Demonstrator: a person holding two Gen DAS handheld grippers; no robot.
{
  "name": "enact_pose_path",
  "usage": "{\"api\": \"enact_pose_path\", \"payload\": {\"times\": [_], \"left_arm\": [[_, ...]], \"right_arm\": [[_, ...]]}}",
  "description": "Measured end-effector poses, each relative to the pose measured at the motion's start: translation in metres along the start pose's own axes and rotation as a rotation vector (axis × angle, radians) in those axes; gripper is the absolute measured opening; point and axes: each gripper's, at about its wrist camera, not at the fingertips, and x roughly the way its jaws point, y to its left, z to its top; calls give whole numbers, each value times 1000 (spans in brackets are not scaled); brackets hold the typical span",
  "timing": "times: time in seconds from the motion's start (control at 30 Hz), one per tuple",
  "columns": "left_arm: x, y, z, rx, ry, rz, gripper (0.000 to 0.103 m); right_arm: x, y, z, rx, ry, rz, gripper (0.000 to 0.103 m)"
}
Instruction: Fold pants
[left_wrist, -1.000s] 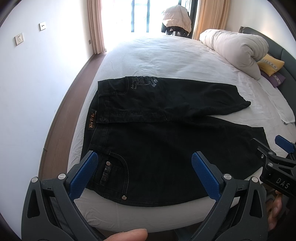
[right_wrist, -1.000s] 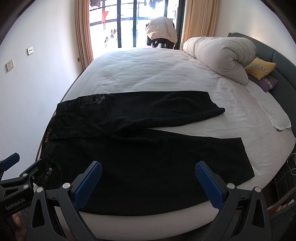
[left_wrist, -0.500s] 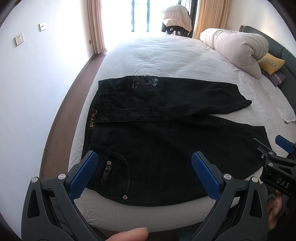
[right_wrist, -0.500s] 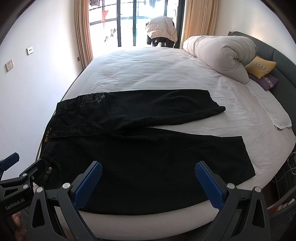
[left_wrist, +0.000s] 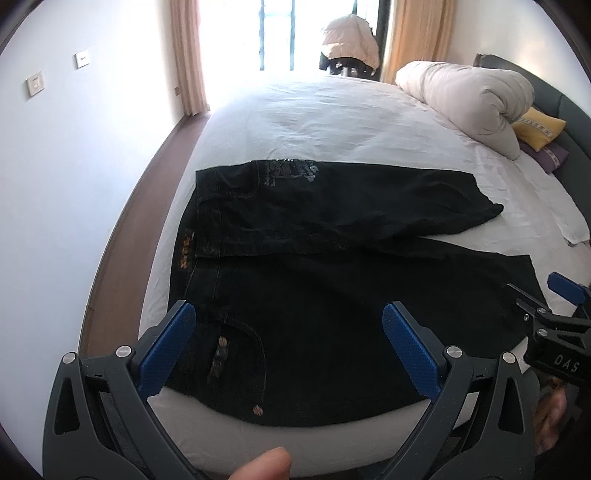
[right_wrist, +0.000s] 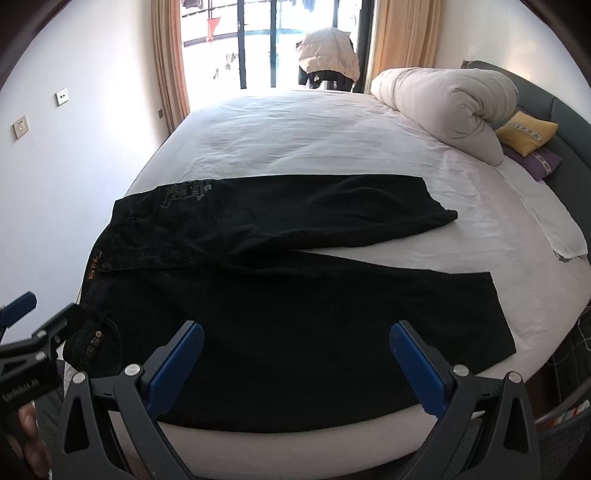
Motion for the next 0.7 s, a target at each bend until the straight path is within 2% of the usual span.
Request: {"api": "enact_pose_path", "payload": {"times": [0.1, 0.13, 0.17, 0.2, 0.3, 0.37, 0.43, 0.47, 0.5, 0.6, 0.67, 0.7], "left_arm": [[16, 12, 15, 32, -5, -34, 103], [26, 20, 27, 56, -13, -134, 103], [33, 24, 34, 72, -15, -177, 103], [40, 27, 43, 93, -17, -186, 103], [68, 40, 78, 203, -4, -118, 103], [93, 55, 115, 253, 3, -130, 103], [112, 67, 140, 279, -8, -148, 103], [130, 74, 157, 321, 1, -164, 103], [144, 78, 169, 350, 14, -169, 103], [200, 89, 204, 454, 128, -263, 103], [244, 89, 220, 517, 255, -305, 103], [253, 87, 221, 533, 277, -313, 103]], "right_arm": [[9, -5, 8, -35, -16, 62, 103], [13, -6, 12, -49, -19, 81, 103], [18, -8, 19, -68, -27, 101, 103], [22, -8, 25, -87, -38, 114, 103], [33, -9, 51, -179, -96, 146, 103], [41, -10, 70, -237, -130, 187, 103], [53, -8, 88, -302, -144, 205, 97], [59, -6, 96, -340, -142, 217, 91], [67, -3, 103, -383, -136, 229, 85], [97, 4, 126, -496, -86, 278, 69], [112, 8, 134, -539, -59, 318, 65], [122, 9, 138, -563, -48, 331, 65]]}}
